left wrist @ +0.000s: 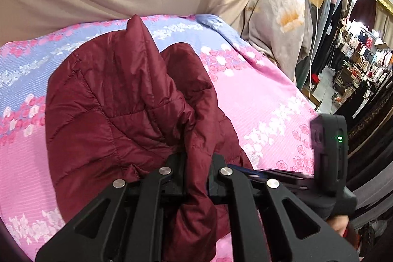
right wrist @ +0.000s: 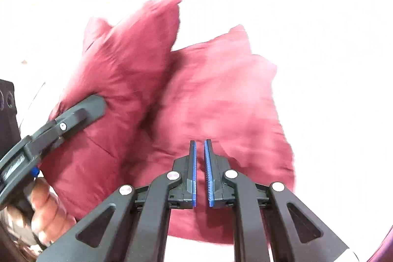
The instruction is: Fold large clothes
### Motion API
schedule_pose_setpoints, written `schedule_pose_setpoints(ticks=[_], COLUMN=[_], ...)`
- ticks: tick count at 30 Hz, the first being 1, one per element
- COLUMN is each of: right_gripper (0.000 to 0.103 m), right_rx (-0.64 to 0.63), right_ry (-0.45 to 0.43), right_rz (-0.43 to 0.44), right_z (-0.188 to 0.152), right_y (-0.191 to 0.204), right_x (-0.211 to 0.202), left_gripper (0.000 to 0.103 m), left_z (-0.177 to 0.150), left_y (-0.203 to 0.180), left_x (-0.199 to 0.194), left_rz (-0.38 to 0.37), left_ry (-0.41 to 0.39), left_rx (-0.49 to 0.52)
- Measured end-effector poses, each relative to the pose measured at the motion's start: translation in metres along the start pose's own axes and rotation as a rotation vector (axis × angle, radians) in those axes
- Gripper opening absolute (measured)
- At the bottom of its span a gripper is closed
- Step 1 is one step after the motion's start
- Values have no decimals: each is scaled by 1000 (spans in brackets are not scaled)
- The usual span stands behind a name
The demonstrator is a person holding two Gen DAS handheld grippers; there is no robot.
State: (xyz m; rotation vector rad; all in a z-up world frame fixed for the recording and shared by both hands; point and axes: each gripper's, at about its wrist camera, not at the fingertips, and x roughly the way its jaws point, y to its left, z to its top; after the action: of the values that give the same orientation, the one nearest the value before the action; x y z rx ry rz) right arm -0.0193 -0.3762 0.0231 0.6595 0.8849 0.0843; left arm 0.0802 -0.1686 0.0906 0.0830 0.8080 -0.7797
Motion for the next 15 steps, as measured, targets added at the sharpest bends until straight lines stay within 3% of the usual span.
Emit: schedule_pose_setpoints(ticks=[2,8,15], right_gripper=[8,2,0], right_rx=[27,40,177], right_ry=[35,93,117], right_rz=[-31,47,206], right_z=[-6,-9,-6], right_y=[-14,-13,-34], right_x=[10,42,46], left_gripper=[7,7,7], left_z=[1,1,-8], left_y=[-6,-34,-62], left_x=[8,35,77], left_rz=[-7,-1,16], left_ry=[13,58,122], left_rx=[5,63,121])
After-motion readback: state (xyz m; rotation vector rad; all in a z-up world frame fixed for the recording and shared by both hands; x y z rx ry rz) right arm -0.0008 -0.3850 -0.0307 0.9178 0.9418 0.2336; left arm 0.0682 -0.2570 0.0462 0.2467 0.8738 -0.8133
